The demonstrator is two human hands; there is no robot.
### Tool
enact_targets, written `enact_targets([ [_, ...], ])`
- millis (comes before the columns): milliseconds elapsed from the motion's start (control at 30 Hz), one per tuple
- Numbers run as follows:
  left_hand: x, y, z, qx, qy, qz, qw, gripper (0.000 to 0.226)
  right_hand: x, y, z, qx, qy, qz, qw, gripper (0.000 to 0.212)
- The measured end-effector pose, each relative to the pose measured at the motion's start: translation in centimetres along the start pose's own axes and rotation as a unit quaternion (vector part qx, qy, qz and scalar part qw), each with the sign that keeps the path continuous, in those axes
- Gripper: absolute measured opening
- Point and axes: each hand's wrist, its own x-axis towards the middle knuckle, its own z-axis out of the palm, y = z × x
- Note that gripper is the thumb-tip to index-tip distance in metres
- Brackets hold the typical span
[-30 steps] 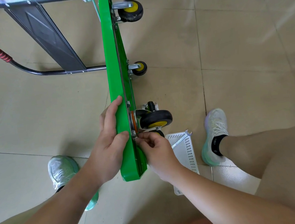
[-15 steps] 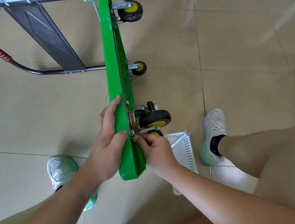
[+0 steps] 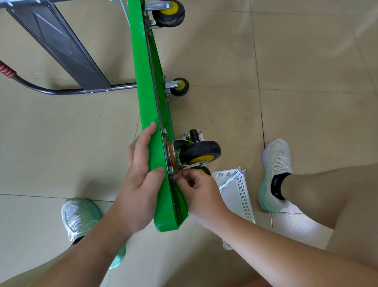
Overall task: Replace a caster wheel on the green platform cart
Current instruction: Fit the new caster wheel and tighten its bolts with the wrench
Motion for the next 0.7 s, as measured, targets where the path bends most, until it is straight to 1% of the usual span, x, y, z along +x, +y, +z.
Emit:
enact_targets([
  [100,0.0,0.0,0.0,-0.002,0.000,0.003,1.000,0.078,0.0,-0.4,0.0,-0.020,-0.002,0.007,1.000,0.033],
  [167,0.0,0.0,0.0,-0.001,0.001,0.005,1.000,0.078,0.0,-0.7,-0.1,-0.030,0.003,0.020,0.999,0.036],
  [300,0.1,0.1,0.1,0.001,0.004,0.005,1.000,0.077,0.1,-1.4,-0.2,-0.014,0.007,0.070,0.997,0.035],
  [367,0.1,0.1,0.2,0.001,0.002,0.006,1.000,0.077,0.1,-1.5,-0.4,-0.003,0.006,0.082,0.997,0.031],
  [433,0.1,0.1,0.1,0.000,0.000,0.002,1.000,0.077,0.0,-1.3,-0.6,-0.001,0.008,0.062,0.998,0.023],
  [600,0.0,0.1,0.0,0.003,-0.001,0.001,1.000,0.076,-0.3,-0.2,-0.5,0.051,0.000,0.031,0.998,0.007],
  [700,0.0,0.0,0.0,0.003,-0.002,0.004,1.000,0.076,-0.2,-0.1,-0.5,0.038,-0.013,0.020,0.999,0.016],
])
